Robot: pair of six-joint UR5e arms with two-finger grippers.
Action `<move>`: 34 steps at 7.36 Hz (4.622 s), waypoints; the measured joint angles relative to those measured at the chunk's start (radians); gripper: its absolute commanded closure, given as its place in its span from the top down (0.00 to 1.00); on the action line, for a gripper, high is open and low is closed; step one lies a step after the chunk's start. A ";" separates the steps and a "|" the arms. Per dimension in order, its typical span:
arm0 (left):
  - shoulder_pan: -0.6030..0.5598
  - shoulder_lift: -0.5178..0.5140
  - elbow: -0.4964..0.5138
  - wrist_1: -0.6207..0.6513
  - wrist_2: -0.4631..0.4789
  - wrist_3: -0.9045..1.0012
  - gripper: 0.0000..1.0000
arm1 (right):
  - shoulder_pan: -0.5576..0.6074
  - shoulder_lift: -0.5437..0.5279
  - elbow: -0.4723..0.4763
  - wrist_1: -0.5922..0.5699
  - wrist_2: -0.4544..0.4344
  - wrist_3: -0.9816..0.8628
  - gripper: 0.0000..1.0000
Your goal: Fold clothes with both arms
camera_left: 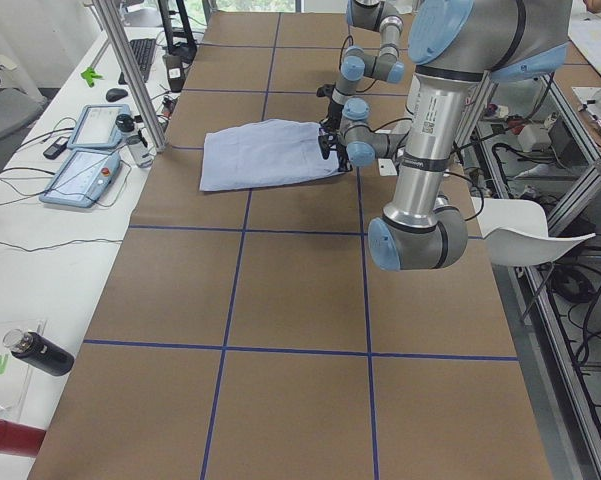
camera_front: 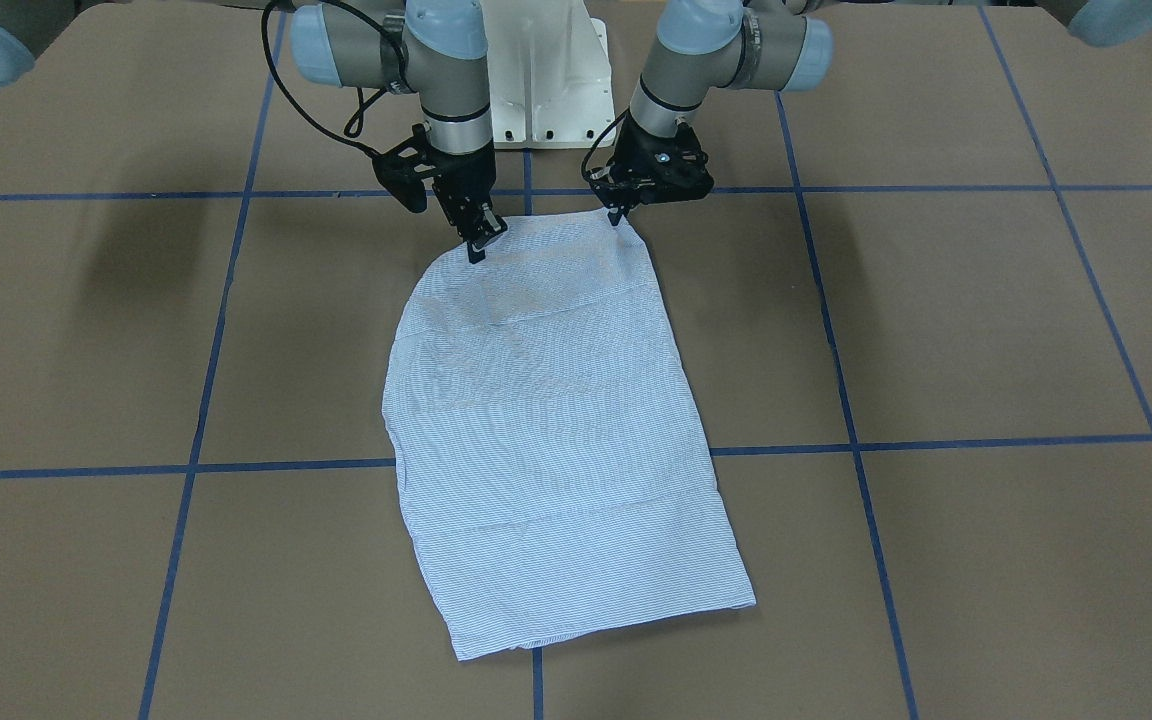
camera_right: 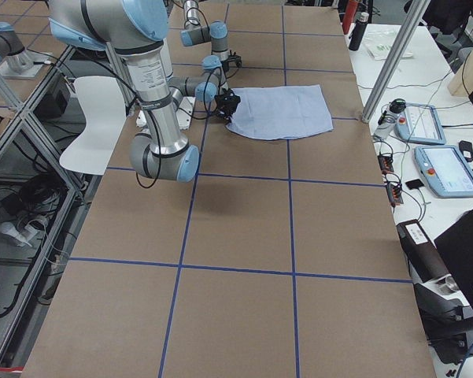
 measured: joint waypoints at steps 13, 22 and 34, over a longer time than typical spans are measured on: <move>-0.213 -0.109 -0.191 0.205 -0.181 0.093 0.00 | 0.069 0.045 0.325 -0.321 0.005 -0.128 0.00; -0.396 -0.303 0.297 0.115 -0.140 0.369 0.99 | 0.301 0.210 -0.269 0.053 0.049 -0.424 0.98; -0.534 -0.083 0.051 0.139 -0.239 0.757 1.00 | 0.413 0.173 -0.151 -0.140 0.304 -0.917 1.00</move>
